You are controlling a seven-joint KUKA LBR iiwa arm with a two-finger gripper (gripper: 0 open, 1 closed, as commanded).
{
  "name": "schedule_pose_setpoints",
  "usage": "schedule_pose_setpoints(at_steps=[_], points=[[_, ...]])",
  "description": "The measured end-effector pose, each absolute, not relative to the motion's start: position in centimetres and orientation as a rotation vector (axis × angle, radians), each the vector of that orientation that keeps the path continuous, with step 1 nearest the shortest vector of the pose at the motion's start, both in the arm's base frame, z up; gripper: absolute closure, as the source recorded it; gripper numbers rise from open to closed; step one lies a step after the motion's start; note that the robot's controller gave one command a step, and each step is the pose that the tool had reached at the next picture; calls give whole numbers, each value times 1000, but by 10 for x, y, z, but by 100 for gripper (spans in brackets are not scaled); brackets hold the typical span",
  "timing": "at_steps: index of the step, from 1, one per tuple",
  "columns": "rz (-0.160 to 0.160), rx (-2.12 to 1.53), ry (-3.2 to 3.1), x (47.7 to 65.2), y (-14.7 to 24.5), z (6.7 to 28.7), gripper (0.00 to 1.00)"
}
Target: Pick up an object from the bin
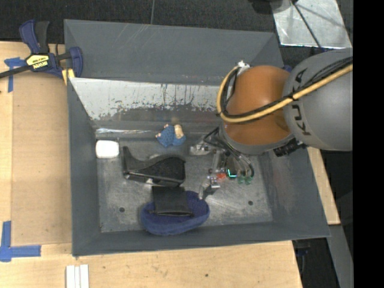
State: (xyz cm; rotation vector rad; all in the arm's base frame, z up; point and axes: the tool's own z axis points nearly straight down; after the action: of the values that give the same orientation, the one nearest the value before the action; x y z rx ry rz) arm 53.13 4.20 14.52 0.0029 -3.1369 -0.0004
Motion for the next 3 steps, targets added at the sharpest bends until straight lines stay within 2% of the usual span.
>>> schedule_pose_setpoints(at_steps=[1, 2, 3], points=[[-6, 69, -3165, 534, 94, 102, 0], [3, 558, -3096, 551, 166, 102, 0], [2, 292, -3139, 537, 160, 103, 0]])
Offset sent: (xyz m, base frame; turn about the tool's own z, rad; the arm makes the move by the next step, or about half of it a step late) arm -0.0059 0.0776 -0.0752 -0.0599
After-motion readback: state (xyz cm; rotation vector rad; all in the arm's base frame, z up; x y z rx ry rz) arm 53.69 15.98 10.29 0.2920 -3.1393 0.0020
